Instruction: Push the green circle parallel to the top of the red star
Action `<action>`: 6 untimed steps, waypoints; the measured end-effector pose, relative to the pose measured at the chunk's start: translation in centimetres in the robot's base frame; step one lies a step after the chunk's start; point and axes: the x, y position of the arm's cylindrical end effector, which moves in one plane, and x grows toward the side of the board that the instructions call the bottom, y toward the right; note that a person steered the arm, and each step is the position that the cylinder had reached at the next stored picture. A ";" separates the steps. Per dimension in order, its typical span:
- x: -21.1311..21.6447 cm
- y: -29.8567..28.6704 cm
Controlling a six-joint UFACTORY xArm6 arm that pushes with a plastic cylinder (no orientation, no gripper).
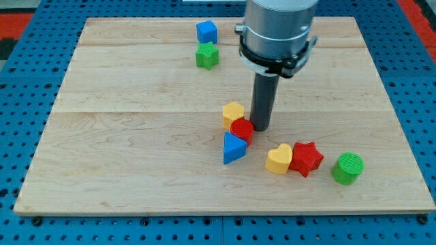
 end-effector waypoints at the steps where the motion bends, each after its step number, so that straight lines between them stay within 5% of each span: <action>1: -0.7 8.1; 3: 10.2 23.4; 4: 14.5 19.0; 6: 9.2 13.4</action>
